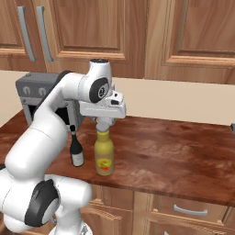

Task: There is a wine glass and glass cup on the dining counter. Place the wine bottle next to the wine glass and the juice bottle next to the glass cup.

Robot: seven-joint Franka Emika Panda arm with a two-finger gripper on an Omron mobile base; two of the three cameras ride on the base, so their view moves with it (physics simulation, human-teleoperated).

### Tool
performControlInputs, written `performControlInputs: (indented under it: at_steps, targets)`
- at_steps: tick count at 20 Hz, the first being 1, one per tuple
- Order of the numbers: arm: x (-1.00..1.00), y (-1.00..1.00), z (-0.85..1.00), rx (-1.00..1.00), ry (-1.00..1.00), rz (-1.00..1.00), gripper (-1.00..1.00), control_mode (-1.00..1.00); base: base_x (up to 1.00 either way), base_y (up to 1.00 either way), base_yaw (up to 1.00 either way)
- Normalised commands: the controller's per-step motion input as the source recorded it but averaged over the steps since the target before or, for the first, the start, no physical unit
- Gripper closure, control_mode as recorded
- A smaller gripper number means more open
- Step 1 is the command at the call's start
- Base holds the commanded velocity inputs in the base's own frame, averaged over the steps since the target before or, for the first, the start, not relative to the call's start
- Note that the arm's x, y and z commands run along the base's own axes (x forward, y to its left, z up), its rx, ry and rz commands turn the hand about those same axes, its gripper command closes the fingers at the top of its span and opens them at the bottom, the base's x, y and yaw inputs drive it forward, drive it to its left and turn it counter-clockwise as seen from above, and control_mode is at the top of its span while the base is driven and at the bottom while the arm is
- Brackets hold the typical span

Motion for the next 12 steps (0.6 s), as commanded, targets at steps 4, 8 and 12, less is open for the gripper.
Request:
performControlInputs:
  at_steps: [4,8,12]
  targets:
    - [-0.02,0.00,-0.16,0.00,-0.02,0.00,-1.00,-1.00,0.00,0.00,0.00]
    - [0.07,0.00,-0.18,0.00,0.00,0.00,-1.00,-1.00,0.00,0.00,0.00]
    - [0.14,0.00,-0.19,0.00,0.05,-0.01,-1.00,-1.00,0.00,0.00,0.00]
